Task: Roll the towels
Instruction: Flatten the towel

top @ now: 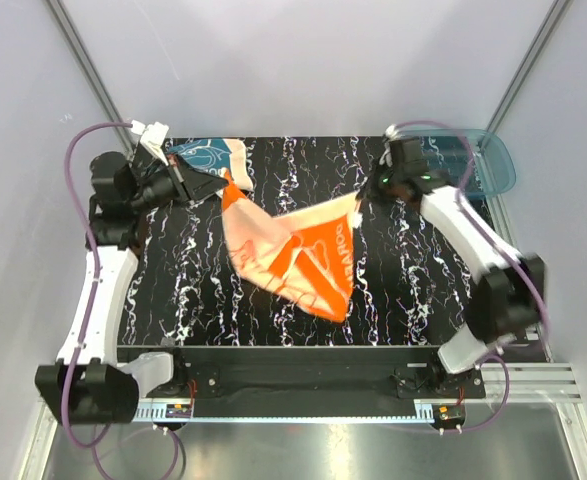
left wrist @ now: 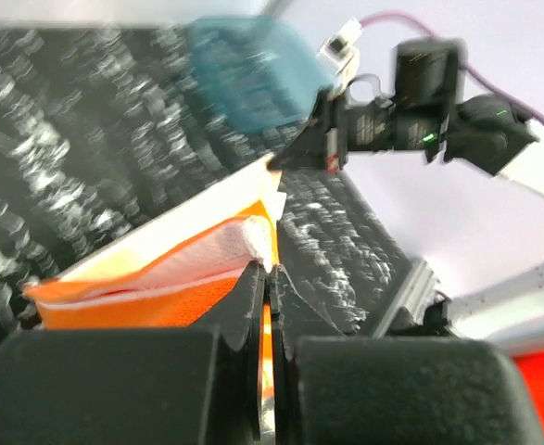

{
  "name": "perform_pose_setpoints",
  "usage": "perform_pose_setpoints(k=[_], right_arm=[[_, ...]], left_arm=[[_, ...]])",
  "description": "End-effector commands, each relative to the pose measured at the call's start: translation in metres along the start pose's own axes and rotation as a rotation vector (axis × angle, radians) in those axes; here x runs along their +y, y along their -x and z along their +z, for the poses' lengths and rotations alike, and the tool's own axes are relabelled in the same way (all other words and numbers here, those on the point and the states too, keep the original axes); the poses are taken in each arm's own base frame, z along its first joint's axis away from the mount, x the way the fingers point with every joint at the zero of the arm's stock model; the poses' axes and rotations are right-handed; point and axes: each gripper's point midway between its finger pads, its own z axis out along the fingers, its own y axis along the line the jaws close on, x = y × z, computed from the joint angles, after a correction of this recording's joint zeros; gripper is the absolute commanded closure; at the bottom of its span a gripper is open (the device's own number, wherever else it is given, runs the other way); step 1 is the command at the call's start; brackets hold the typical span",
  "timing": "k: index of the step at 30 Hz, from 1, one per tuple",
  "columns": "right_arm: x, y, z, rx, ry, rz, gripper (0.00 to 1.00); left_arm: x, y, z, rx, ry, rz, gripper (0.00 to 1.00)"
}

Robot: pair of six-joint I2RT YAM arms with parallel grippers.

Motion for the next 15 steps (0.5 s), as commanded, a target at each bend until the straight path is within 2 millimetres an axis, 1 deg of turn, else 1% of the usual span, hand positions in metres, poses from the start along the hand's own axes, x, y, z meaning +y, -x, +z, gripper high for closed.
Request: perform_pose_setpoints(k=[1,2,3,4,5,6,7,8,9,10,11,12,13,14,15], right_arm=[[0.041,0.058,-0.136,-0.303,0.064,-0.071,1.0],[0.05,0.063,-0.185,-0.393,0.095,-0.078,1.0],[0.051,0.064,-0.209,-0.441,0.101,-0.071,1.0],[0.054,0.063,-0.231,-0.482,0.116,-0.072,1.0],[0.058,0.058,-0.276,-0.561,0.15,-0.079,1.0],[0.057,0.054,-0.298,-0.609,0.157,-0.078,1.0],[0.057,0.05,-0.32,-0.659,0.177,-0.084,1.0],[0.055,0.043,-0.337,-0.705,0.19,-0.088,1.0],[0.044,0.036,-0.38,-0.833,0.183,-0.064,1.0],[0.037,0.031,-0.397,-0.892,0.171,-0.043,1.0],[0.026,0.019,-0.425,-0.981,0.169,-0.018,1.0],[0.016,0.016,-0.437,-1.03,0.143,0.009,1.0],[-0.002,0.016,-0.447,-1.088,0.072,0.053,1.0],[-0.014,0.011,-0.454,-1.112,0.029,0.077,1.0],[-0.028,0.011,-0.459,-1.137,-0.04,0.118,1.0]], left_arm=[[-0.097,0.027,-0.035,-0.104,-0.284,0.237,0.98],[-0.115,0.034,-0.043,-0.156,-0.337,0.329,0.98],[-0.124,0.029,-0.049,-0.172,-0.37,0.35,0.98],[-0.148,0.026,-0.064,-0.201,-0.418,0.364,0.98],[-0.174,0.028,-0.079,-0.27,-0.49,0.505,0.98],[-0.183,0.019,-0.088,-0.295,-0.531,0.548,0.99],[-0.208,0.009,-0.106,-0.318,-0.592,0.584,0.99],[-0.226,0.004,-0.12,-0.366,-0.64,0.697,1.0],[-0.231,0.0,-0.124,-0.367,-0.648,0.718,1.0],[-0.238,-0.01,-0.132,-0.356,-0.658,0.759,1.0],[-0.237,-0.017,-0.133,-0.35,-0.66,0.77,1.0],[-0.235,-0.024,-0.134,-0.348,-0.658,0.779,1.0],[-0.223,-0.033,-0.131,-0.356,-0.63,0.784,1.0],[-0.215,-0.035,-0.128,-0.366,-0.604,0.775,1.0],[-0.205,-0.036,-0.123,-0.375,-0.568,0.767,1.0]])
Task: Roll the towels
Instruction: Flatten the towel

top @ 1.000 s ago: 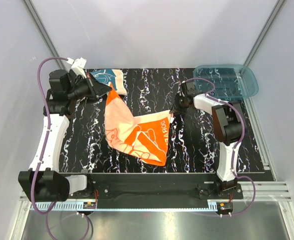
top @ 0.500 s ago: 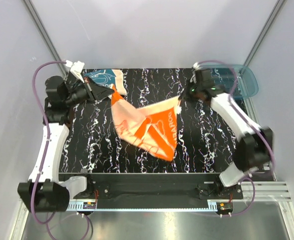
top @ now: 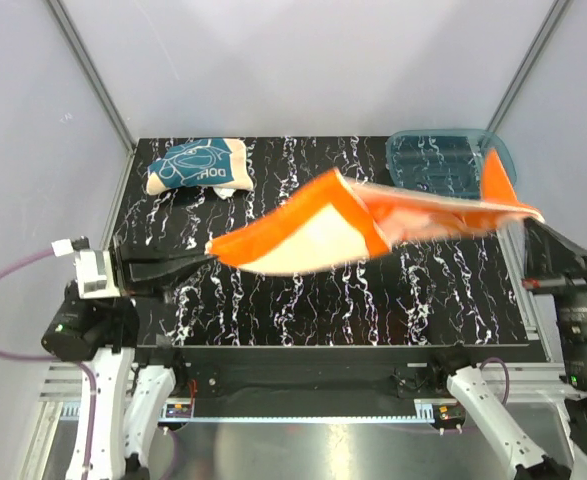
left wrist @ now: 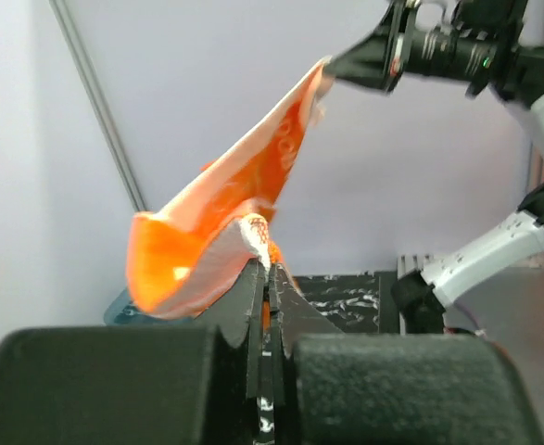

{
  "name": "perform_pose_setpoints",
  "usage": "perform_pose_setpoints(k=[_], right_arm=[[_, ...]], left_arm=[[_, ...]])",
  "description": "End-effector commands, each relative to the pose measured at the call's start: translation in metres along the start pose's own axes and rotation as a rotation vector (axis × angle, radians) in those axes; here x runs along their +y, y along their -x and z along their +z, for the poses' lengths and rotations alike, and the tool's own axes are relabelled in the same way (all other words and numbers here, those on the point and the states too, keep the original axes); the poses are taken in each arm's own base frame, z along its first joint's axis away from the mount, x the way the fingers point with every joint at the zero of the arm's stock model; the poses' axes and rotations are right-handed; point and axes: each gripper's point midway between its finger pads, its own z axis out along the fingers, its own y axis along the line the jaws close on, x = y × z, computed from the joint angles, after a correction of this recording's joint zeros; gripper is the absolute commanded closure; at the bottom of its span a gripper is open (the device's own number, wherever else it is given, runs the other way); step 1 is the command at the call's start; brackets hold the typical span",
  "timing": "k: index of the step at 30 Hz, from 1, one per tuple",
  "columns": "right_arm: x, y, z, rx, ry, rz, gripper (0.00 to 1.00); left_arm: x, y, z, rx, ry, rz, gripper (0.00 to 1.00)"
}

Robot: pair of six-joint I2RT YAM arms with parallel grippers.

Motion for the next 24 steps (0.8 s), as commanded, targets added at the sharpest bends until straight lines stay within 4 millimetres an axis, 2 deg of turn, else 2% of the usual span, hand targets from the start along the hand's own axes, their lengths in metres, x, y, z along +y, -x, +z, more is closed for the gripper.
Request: perform_pose_setpoints(k=[1,2,3,4,6,7,8,10,11,12,13,14,15,16,17,18,19,20,21,22,23,24], right_arm=[[-0.065,-0.021,0.008,0.025,-0.326,-0.071,1.0],[-0.069,-0.026,0.012,0.05,-0.352,-0.086,1.0],[-0.072,-0.029,0.016,0.064,-0.373,-0.091,1.0],[-0.074,-0.033,0.02,0.078,-0.385,-0.091,1.0],[-0.083,-0.052,0.035,0.13,-0.443,-0.085,1.0],[-0.087,-0.064,0.041,0.159,-0.46,-0.086,1.0],[-0.09,-0.075,0.051,0.184,-0.472,-0.087,1.0],[-0.095,-0.097,0.064,0.22,-0.484,-0.07,1.0],[-0.099,-0.109,0.07,0.247,-0.496,-0.07,1.0],[-0.103,-0.117,0.073,0.255,-0.515,-0.058,1.0],[-0.111,-0.133,0.074,0.284,-0.538,-0.065,1.0],[-0.115,-0.14,0.079,0.284,-0.546,-0.06,1.0],[-0.118,-0.148,0.08,0.288,-0.555,-0.054,1.0],[-0.128,-0.168,0.079,0.322,-0.573,-0.064,1.0],[-0.129,-0.174,0.082,0.314,-0.562,-0.052,1.0],[-0.13,-0.185,0.083,0.329,-0.553,-0.03,1.0],[-0.139,-0.207,0.078,0.37,-0.568,-0.031,1.0],[-0.142,-0.217,0.079,0.385,-0.57,-0.021,1.0],[-0.141,-0.23,0.077,0.414,-0.562,0.005,1.0],[-0.149,-0.249,0.073,0.456,-0.577,0.004,1.0],[-0.152,-0.259,0.07,0.483,-0.582,0.006,1.0],[-0.153,-0.269,0.068,0.504,-0.583,0.019,1.0]], left_arm=[[0.023,-0.038,-0.015,0.042,0.111,0.059,1.0],[0.033,-0.048,-0.02,0.051,0.17,0.063,1.0],[0.032,-0.046,-0.025,0.05,0.214,0.108,1.0],[0.054,-0.06,-0.036,0.093,0.328,0.139,1.0],[0.07,-0.064,-0.044,0.129,0.422,0.169,1.0],[0.092,-0.075,-0.059,0.179,0.543,0.18,1.0],[0.103,-0.085,-0.068,0.2,0.597,0.172,1.0],[0.123,-0.098,-0.084,0.221,0.71,0.151,0.91],[0.127,-0.103,-0.087,0.223,0.725,0.144,0.87],[0.132,-0.12,-0.093,0.235,0.741,0.105,0.84],[0.135,-0.123,-0.095,0.23,0.753,0.105,0.76],[0.138,-0.129,-0.098,0.23,0.766,0.095,0.71],[0.143,-0.145,-0.105,0.249,0.792,0.061,0.64],[0.153,-0.146,-0.113,0.238,0.855,0.059,0.54],[0.161,-0.149,-0.123,0.231,0.928,0.039,0.26],[0.171,-0.156,-0.134,0.231,1.01,-0.005,0.15],[0.187,-0.156,-0.159,0.236,1.179,-0.016,0.09],[0.193,-0.16,-0.171,0.251,1.253,-0.035,0.05],[0.201,-0.172,-0.181,0.287,1.309,-0.076,0.05],[0.202,-0.174,-0.174,0.309,1.276,-0.102,0.05],[0.202,-0.178,-0.166,0.322,1.229,-0.134,0.01],[0.205,-0.193,-0.157,0.335,1.188,-0.222,0.01]])
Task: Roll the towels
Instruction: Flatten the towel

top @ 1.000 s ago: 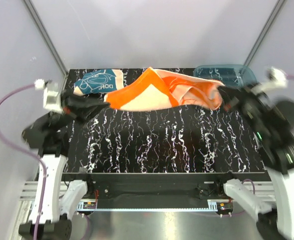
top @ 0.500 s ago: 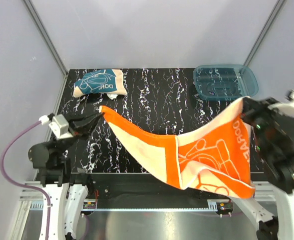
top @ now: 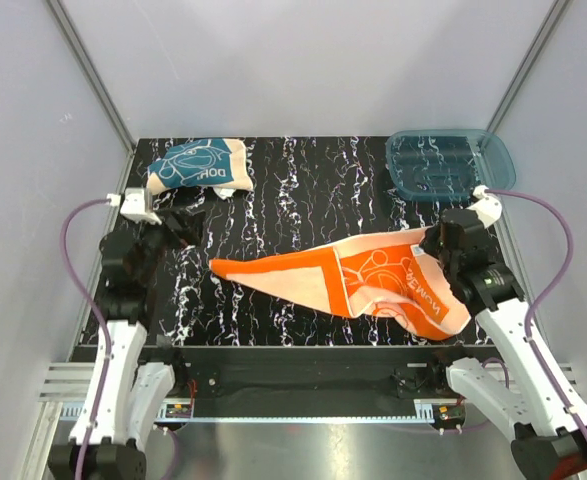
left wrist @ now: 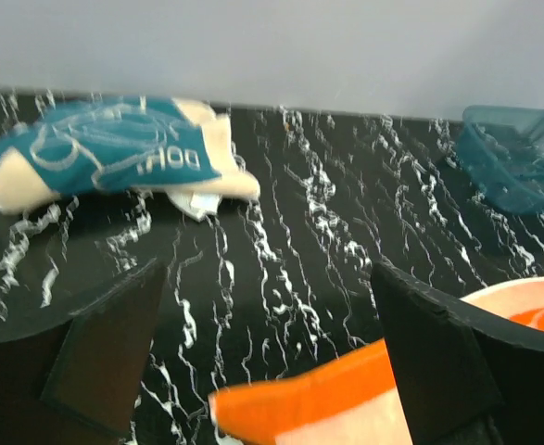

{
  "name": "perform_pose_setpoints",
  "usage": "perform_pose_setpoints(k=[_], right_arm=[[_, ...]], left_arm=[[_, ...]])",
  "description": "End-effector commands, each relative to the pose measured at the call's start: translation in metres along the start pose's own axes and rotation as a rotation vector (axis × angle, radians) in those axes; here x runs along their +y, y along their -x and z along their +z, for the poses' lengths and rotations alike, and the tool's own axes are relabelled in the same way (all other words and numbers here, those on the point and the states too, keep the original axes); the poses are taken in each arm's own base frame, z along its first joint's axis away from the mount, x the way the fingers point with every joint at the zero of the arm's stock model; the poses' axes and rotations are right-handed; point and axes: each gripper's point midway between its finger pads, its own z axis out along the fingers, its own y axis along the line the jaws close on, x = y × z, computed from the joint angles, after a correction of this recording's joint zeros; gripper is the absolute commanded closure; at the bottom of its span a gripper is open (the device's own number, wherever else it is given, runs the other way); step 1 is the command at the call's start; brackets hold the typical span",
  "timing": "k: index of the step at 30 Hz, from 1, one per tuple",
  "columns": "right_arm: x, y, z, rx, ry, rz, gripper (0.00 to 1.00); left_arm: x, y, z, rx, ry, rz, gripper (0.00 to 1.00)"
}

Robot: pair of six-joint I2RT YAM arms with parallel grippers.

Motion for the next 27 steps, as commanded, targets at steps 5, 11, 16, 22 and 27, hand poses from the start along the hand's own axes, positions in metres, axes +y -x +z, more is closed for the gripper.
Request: perform_pose_setpoints(k=[5,11,16,22,27], right_arm=[[0.007,-0.029,0.029,0.044,0.007,0.054,1.0],[0.005,-0.034,0.047,0.083,-0.064,-0.008,1.0],[0.002,-0.036,0.053,0.1,-0.092,-0.039,1.0],[-0.002,-0.049,0.058,0.136,-0.097,-0.047,1.0],[-0.003,-0.055,0.058,0.152,-0.083,-0.059,1.0]], left_arm=[[-0.073,-0.047,0.062,0.333,-0.137,-0.084,0.01],[-0.167,-0.125,0.106,0.685,-0.133,-0.073,0.01],[-0.235,-0.182,0.105,0.932,-0.162,0.022,0.01],[-0.267,-0.237,0.104,1.04,-0.05,0.116,0.07],[-0.256,-0.268,0.104,1.087,0.048,0.175,0.14]])
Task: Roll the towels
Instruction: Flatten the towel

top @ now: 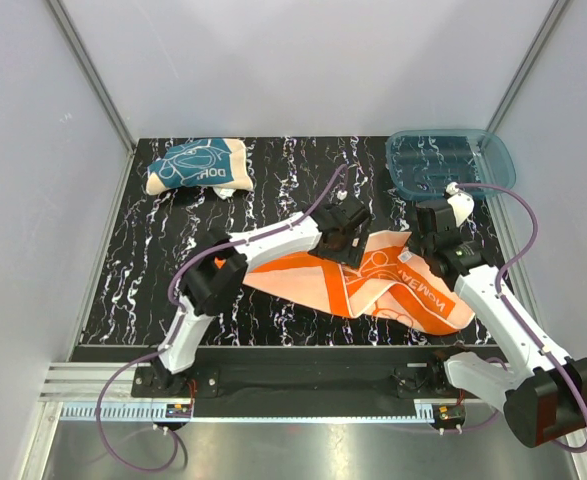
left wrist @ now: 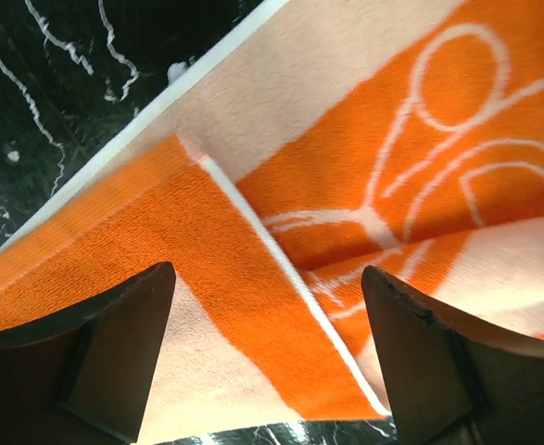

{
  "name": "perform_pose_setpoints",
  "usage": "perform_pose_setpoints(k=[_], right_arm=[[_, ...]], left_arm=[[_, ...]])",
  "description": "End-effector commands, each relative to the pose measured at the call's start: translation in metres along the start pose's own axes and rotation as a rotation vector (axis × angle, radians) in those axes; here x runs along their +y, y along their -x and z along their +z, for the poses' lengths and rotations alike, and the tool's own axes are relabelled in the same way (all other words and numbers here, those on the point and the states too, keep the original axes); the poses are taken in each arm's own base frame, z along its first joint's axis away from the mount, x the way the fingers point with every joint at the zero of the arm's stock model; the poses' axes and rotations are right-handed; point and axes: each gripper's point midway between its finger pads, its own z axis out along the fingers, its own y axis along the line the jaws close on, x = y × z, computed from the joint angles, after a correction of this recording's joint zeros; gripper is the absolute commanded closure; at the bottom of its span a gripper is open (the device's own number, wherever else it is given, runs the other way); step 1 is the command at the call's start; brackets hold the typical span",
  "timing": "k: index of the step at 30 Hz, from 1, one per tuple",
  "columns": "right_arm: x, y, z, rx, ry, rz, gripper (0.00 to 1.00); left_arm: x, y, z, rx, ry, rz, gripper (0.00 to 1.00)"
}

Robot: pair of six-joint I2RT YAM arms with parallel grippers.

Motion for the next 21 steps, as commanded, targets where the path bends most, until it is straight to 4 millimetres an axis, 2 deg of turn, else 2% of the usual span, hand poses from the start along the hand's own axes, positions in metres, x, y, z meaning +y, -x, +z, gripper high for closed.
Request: perform_pose_setpoints(k=[1,5,6,8,11,15,18,19,21], right_arm=[[0.005,0.01,0.0,-0.036,0.023,0.0,1.0],[0.005,0.01,-0.001,-0.037,0.032,-0.007,1.0],[0.005,0.01,-0.001,-0.039,0.032,-0.004,1.0],[0.005,0.01,-0.001,-0.038,0.035,-0.005,1.0],[0.005,0.006,-0.001,-0.029,0.04,-0.006,1.0],[0.003,0.003,0.0,-0.02,0.039,-0.004,1.0],[0.003,0.003,-0.002,-0.024,0.042,-0.003,1.0],[0.002,0.004,-0.002,-0.025,0.041,-0.001,1.0],[0.002,0.003,-0.002,-0.022,0.043,-0.002,1.0]], left_arm=[[0.024,0.013,-0.003,-0.023,0.132,-0.049,0.15],[0.031,0.007,0.012,-0.001,0.175,-0.037,0.23],[0.03,0.005,0.015,0.006,0.172,-0.038,0.3],[0.027,0.002,0.021,0.016,0.164,-0.034,0.35],[0.024,0.001,0.025,0.015,0.174,-0.019,0.36],[0.022,0.002,0.027,0.014,0.185,-0.007,0.49],[0.021,0.003,0.025,0.007,0.181,-0.007,0.68],[0.02,0.005,0.024,0.002,0.178,-0.008,0.87],[0.021,0.006,0.023,-0.001,0.185,-0.006,0.93]])
